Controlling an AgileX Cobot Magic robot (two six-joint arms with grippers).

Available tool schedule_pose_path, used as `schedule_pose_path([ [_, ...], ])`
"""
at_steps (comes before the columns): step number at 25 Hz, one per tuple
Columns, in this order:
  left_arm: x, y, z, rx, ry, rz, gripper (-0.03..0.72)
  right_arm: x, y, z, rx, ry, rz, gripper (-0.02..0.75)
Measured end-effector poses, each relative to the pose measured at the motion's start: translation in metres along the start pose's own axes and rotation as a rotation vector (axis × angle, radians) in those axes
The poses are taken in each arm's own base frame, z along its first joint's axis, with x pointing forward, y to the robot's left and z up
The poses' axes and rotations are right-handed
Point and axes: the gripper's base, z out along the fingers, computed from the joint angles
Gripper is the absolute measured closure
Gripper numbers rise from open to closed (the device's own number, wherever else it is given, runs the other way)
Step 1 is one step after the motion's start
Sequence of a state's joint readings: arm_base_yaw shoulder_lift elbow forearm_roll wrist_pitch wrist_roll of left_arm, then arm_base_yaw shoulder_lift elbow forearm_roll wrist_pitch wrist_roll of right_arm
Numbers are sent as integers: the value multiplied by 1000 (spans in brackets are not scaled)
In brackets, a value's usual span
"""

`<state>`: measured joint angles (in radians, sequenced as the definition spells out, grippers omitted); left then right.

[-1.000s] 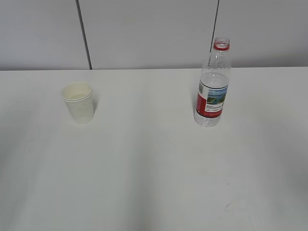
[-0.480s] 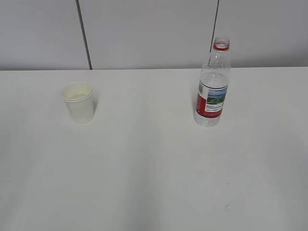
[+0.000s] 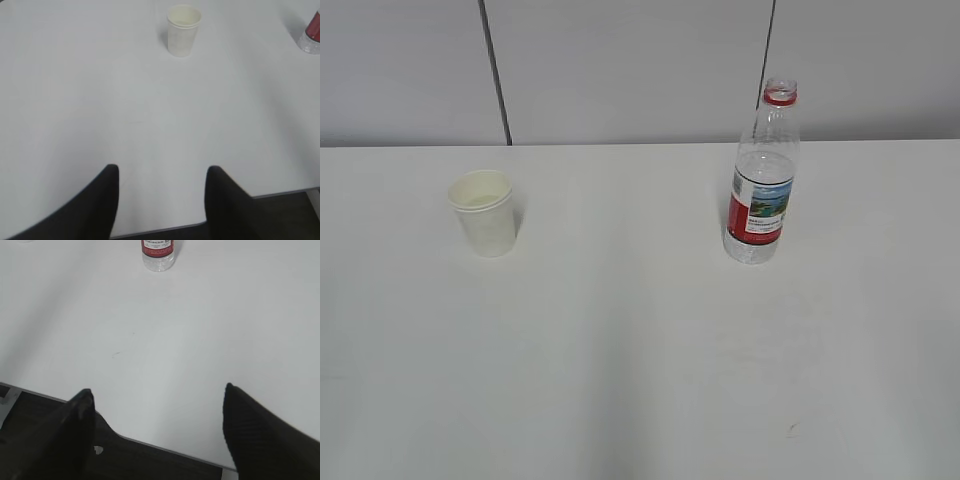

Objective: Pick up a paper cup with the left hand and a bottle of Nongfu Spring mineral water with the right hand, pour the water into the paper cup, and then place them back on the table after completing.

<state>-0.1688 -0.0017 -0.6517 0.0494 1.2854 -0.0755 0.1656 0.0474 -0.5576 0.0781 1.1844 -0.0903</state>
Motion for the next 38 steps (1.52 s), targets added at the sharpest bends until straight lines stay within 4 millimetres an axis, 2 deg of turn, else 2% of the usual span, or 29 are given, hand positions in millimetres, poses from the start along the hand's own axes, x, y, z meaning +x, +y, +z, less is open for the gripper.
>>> schedule_pose_path([
  [7,7,-7,20,67,-6,9,334,3,-1,7,13,-28,-7,150],
  [13,6,-5,29,49,-51,44,335,6,-3,10,30,-17,-14,150],
  [26,6,-5,30,49,-55,46,336,9,-4,13,43,6,-20,150],
  [38,6,-6,30,21,-57,30,340,13,-4,8,75,-33,-15,150],
])
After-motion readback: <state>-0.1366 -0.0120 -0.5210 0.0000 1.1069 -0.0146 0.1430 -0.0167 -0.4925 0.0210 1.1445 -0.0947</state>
